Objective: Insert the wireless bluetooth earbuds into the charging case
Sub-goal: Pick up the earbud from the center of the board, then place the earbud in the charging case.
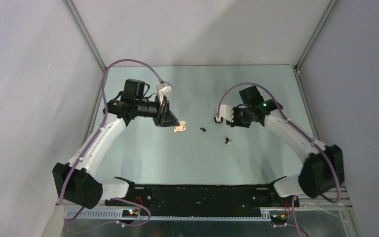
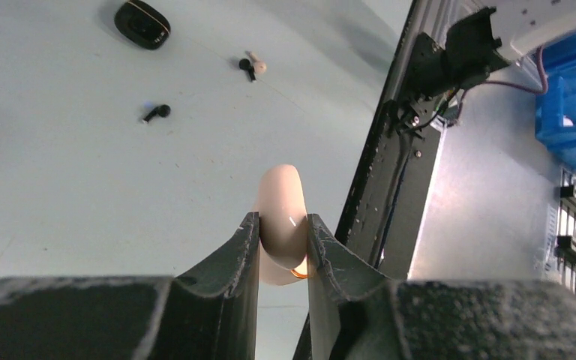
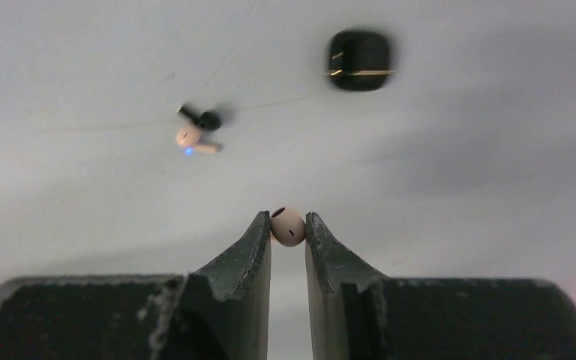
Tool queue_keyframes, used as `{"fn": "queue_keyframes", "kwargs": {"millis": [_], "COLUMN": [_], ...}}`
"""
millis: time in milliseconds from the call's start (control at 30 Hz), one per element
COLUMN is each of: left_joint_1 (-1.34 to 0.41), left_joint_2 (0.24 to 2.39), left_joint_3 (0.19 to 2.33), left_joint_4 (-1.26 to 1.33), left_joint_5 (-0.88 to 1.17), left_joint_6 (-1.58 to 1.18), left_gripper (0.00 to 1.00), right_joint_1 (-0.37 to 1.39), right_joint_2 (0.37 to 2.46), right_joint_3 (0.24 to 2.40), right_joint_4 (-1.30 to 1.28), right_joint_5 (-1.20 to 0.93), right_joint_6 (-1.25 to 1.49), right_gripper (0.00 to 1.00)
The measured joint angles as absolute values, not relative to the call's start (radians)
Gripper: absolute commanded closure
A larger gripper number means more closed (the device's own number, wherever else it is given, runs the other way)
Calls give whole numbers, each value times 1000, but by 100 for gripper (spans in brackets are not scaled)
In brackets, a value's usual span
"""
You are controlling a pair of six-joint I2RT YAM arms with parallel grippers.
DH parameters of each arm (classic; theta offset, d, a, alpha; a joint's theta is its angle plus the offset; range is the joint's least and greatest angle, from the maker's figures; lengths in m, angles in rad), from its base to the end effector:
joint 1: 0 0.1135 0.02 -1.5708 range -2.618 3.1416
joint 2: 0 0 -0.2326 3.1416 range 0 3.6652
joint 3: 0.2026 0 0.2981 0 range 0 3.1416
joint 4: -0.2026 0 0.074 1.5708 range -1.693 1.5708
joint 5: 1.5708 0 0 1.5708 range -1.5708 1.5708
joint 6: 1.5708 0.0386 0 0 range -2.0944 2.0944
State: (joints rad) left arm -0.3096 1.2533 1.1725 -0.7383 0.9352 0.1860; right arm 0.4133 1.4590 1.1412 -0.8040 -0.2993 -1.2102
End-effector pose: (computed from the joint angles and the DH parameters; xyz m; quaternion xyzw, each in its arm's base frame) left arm 0.2853 -0.1239 0.2999 0.3641 0.7644 -0.4387 0.3011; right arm 0.3052 0.1463 0.2105 -0.7222 0.6394 0.0486 0.2593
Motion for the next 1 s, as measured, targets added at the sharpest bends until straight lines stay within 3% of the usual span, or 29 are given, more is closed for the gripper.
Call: {"fn": "queue_keyframes", "kwargs": {"millis": [433,700,1000], "left_joint_1": [-340,-356,-358], "left_joint_2": [1311,1309,1309], "left_joint_3": [1195,1174,1159], "left_joint_4": [-355,-118,-58], "left_joint_5": [805,889,973], "left_joint_6": [-216,-443,-524], "left_gripper": [100,100,100], "right_joint_1": [759,879,962], "right_joint_2": [995,1029,1096], "right_joint_3": [1074,1051,1030], "right_joint_4": [-295,-36,71], "right_joint_5": [-91,2,34], "right_joint_6": [-799,-773,-879], "right_gripper": [100,100,100]}}
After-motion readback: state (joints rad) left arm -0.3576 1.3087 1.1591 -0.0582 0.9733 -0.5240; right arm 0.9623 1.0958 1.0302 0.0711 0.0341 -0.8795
